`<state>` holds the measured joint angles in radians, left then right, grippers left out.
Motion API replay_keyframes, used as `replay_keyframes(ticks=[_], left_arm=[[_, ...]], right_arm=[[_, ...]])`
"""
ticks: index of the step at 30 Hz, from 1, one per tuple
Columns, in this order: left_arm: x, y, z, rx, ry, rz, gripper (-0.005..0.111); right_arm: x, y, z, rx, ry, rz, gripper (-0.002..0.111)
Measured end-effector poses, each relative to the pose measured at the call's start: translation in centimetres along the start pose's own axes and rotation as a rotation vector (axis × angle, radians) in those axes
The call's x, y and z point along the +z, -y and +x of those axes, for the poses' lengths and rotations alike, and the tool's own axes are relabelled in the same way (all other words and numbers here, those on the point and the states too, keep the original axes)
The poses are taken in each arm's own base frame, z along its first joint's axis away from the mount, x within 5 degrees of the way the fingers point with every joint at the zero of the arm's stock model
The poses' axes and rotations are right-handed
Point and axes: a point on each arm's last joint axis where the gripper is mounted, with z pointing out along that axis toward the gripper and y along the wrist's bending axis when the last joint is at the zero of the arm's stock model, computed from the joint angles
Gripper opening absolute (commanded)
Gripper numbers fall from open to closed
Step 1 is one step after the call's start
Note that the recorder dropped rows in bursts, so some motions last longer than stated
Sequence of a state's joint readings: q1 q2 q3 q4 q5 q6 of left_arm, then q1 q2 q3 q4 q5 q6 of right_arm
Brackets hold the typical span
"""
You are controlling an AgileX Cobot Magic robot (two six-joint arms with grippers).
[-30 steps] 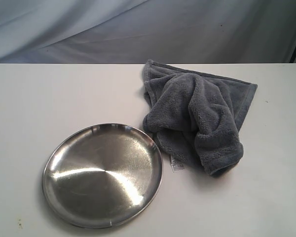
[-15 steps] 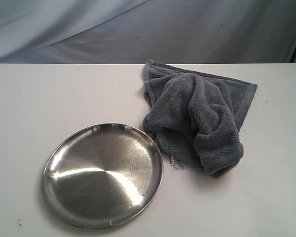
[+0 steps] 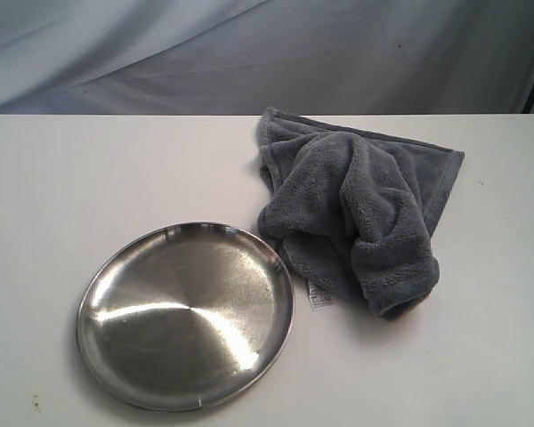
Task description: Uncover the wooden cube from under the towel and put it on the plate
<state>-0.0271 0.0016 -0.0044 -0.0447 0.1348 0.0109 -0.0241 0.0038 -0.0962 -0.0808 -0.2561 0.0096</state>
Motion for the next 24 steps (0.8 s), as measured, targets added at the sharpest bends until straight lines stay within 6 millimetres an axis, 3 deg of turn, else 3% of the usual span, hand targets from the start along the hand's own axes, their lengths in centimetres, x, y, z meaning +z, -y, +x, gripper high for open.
replay_keyframes(ticks=[5,12,18,24], left_arm=[[0.0,0.0,0.0,0.0,0.0,0.0,0.001],[0.0,0.0,0.0,0.0,0.0,0.0,0.001],[0.0,0.0,0.0,0.0,0.0,0.0,0.001],[0.0,0.0,0.0,0.0,0.0,0.0,0.001]], right_arm=[[0.2,0.2,-3.4,-0.005,0.106,0.006,0.0],[0.2,0.5,-6.6,0.006,0.173,0.012,0.0],[1.0,0.9,-7.4,0.021,-0.19,0.007,0.0],[4.2,0.0,-5.4,0.052,-0.68,-0.143,0.0]])
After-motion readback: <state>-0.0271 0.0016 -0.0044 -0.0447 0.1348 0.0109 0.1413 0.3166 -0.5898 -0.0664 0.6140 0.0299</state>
